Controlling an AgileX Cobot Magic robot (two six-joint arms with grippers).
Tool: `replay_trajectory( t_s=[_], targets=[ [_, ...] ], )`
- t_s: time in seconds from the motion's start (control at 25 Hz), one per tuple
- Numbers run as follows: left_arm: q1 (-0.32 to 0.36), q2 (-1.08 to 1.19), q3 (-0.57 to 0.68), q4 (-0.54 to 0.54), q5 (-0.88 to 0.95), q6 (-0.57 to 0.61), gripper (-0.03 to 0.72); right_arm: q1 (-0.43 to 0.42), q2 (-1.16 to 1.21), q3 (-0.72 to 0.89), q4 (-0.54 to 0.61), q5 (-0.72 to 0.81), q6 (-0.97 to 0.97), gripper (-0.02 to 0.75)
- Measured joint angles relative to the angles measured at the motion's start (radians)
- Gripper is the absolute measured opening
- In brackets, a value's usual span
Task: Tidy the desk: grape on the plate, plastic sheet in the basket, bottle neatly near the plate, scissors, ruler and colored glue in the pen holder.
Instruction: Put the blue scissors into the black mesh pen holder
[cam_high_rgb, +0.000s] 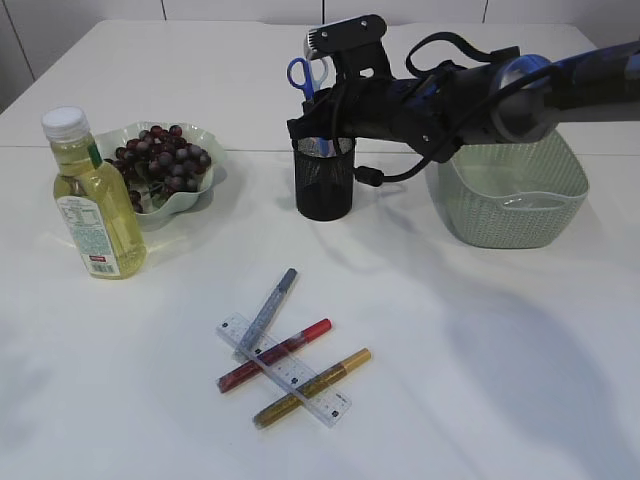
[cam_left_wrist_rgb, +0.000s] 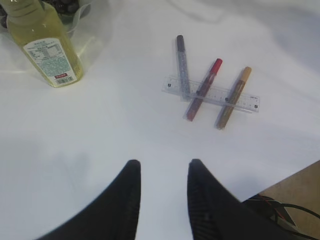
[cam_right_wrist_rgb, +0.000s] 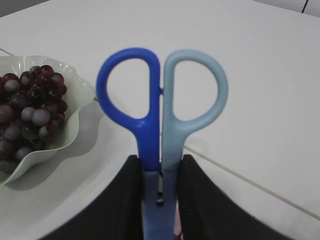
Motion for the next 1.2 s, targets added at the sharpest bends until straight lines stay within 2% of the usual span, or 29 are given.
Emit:
replay_trajectory(
  t_s=[0.72, 1.04, 1.2],
  targets=[
    [0.000, 0.000, 0.000, 0.000, 0.000, 0.000, 0.238, -0.002, 0.000, 0.000, 0.000, 0.018, 0.009, 0.281],
    [0.000, 0.000, 0.000, 0.013, 0.000, 0.000, 0.239, -0.002, -0.093, 0.000, 0.004, 0.090, 0.045, 0.300],
    [0.000, 0.000, 0.000, 0.019, 0.000, 0.000, 0.239, 0.006, -0.172, -0.004, 0.005, 0.183, 0.082, 0.321]
  ],
)
